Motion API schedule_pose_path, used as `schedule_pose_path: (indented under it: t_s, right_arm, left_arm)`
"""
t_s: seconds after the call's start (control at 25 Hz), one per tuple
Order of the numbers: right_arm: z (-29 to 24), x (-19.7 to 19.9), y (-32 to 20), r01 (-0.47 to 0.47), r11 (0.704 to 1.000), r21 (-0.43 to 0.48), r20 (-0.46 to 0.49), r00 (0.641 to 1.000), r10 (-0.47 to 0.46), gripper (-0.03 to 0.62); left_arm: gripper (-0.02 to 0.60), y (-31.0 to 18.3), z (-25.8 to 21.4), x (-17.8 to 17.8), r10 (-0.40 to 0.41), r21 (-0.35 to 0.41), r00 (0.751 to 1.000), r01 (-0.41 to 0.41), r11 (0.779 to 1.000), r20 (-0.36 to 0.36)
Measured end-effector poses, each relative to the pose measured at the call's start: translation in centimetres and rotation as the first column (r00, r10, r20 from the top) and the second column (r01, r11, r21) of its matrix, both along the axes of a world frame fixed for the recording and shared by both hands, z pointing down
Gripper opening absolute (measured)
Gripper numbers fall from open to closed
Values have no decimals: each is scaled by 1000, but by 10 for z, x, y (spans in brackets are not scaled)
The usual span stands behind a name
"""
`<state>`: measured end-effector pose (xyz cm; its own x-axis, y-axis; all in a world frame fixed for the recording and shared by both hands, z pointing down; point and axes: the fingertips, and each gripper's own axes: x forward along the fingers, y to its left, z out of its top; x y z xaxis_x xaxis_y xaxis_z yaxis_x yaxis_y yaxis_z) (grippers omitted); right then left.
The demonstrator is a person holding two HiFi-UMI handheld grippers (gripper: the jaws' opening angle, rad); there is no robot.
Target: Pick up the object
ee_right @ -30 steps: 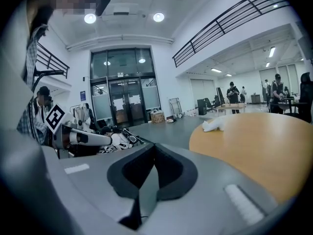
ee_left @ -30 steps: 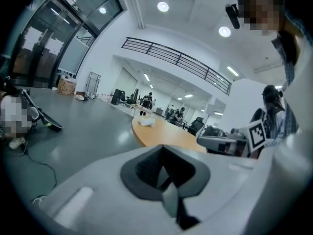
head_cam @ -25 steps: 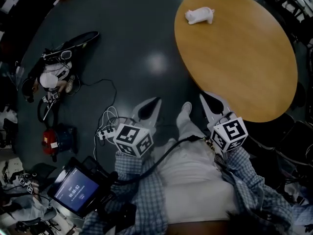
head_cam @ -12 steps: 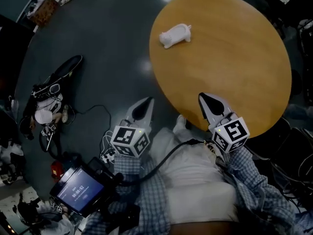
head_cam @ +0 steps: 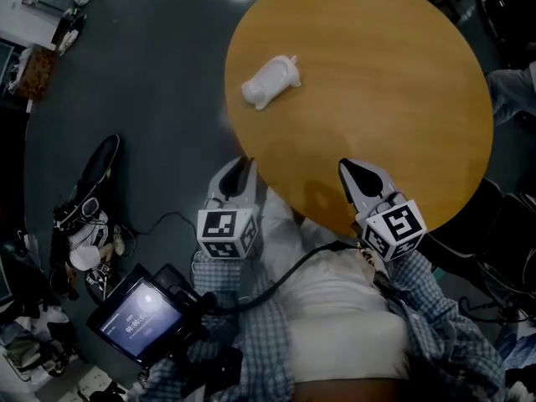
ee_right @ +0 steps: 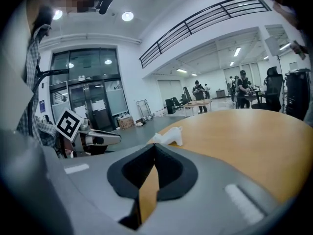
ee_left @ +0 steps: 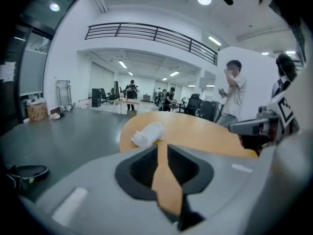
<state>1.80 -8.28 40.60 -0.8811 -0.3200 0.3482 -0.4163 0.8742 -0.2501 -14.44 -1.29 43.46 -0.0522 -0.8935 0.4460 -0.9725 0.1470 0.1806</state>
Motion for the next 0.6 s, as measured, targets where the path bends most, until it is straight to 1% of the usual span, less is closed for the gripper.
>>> schedule_pose_path:
  t_s: [0.12, 0.2, 0.24, 0.32, 0.36, 0.44, 0.52, 0.56, 0.6]
  right_arm:
    - [4, -26, -13, -80, 996, -27, -1, 997, 80, 6]
    - [8, -41, -20, -119, 992, -39, -7, 993, 119, 6]
    - [10, -45, -23, -136, 990, -42, -10, 991, 136, 6]
    - [7, -42, -26, -171, 984, -45, -12, 985, 171, 6]
    - [5, -37, -26, -190, 981, -45, -12, 982, 190, 6]
    - [1, -27, -29, -235, 971, -48, -15, 972, 235, 6]
    - [6, -29, -41, -288, 956, -54, -28, 958, 287, 6]
    - [11, -32, -50, -314, 948, -58, -37, 949, 313, 6]
    - [16, -36, -60, -340, 938, -62, -46, 940, 337, 6]
  left_arm:
    - [102, -31, 15, -31, 100, -47, 995, -100, 994, 0]
    - [142, -54, 22, -50, 149, -55, 989, -149, 987, 8]
    - [174, -66, 23, -57, 173, -52, 985, -172, 984, 17]
    - [254, -83, 22, -58, 228, -51, 973, -226, 973, 37]
    - [276, -89, 21, -53, 259, -59, 965, -256, 965, 47]
    - [310, -102, 24, -46, 337, -98, 939, -330, 939, 67]
    - [322, -121, 43, -48, 436, -160, 896, -419, 894, 85]
    - [338, -133, 58, -53, 478, -191, 874, -456, 869, 90]
    - [350, -146, 71, -58, 508, -215, 857, -482, 849, 88]
